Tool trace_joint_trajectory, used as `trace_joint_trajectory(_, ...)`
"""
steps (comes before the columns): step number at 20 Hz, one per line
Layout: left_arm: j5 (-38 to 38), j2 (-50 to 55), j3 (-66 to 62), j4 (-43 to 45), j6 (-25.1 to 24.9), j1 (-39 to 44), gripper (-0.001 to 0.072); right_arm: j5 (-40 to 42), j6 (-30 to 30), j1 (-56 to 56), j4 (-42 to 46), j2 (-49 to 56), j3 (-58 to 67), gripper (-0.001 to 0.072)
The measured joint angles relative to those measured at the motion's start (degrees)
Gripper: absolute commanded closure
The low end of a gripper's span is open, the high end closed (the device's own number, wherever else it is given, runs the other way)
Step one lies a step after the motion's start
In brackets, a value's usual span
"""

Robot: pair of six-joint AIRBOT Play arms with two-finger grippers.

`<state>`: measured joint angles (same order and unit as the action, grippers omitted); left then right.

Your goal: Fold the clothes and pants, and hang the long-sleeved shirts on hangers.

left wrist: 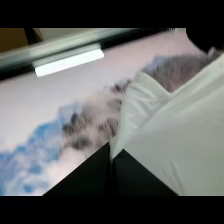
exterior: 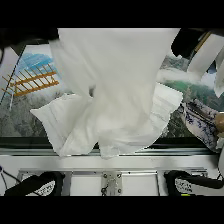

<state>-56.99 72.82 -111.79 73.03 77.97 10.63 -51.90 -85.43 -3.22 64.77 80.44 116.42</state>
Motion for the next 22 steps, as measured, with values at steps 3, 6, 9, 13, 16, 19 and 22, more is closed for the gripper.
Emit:
trace_joint_trajectory(3,0.5,2.23,-2.4,-0.17,0.0,-0.74,0.0695,4.33,0.15,-0.15,6.38,-6.51,-6.91,0.0703)
trace_joint_trajectory(6,1.92,-1.55,10.97,0.22,0.5,0.44,0.0695,6.23,0.17,-0.33,11.34,-14.84,-21.62,0.0702)
trace_joint_trajectory(9,3.96,-7.63,30.12,0.85,0.61,4.83,0.0694,7.1,0.2,-0.37,14.01,-25.33,-42.82,0.0699)
trace_joint_trajectory(13,5.22,-16.92,53.7,1.11,0.59,16.26,0.0693,3.58,0.2,-0.35,16.0,-40.74,-66.69,0.0206)
trace_joint_trajectory(16,4.79,-24.2,65.2,0.7,0.57,27.28,0.0693,-4.04,0.2,-0.24,20.02,-49.94,-73.31,0.0132)
trace_joint_trajectory(19,4.44,-30.84,71.19,0.74,0.55,37.2,0.0693,-13.6,0.11,0.42,23.54,-53.2,-71.28,0.0126)
trace_joint_trajectory(22,4.15,-35.41,73.57,0.94,0.55,42.53,0.0693,-21.75,-0.79,0.76,23.02,-50.49,-65.33,0.0127)
